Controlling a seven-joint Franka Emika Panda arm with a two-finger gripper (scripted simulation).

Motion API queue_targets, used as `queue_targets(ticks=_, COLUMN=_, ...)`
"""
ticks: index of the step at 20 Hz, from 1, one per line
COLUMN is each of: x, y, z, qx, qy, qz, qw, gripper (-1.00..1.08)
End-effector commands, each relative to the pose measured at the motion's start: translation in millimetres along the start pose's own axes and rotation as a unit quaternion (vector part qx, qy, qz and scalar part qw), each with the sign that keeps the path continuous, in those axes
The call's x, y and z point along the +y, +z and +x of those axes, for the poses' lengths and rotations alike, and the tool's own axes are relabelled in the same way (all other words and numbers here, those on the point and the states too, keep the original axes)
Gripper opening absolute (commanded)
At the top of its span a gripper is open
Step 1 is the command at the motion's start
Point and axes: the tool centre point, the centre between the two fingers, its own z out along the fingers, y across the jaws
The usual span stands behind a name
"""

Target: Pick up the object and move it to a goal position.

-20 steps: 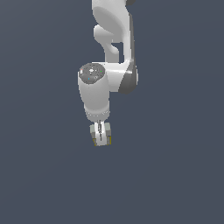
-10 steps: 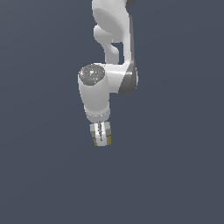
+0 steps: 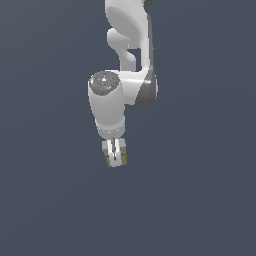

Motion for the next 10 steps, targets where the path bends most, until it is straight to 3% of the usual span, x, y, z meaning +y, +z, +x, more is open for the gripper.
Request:
queue_targets(ticks=1, x=-0.9, y=-9.6, z=2.0, qx=0.000, qy=0.000, qz=0.001, qw=1.0000, gripper=-1.00)
queue_targets(ticks=10, x=-5.4, y=-75.3, z=15.4, qx=0.001, qy=0.001, qz=0.001, qw=1.0000, gripper=-1.00)
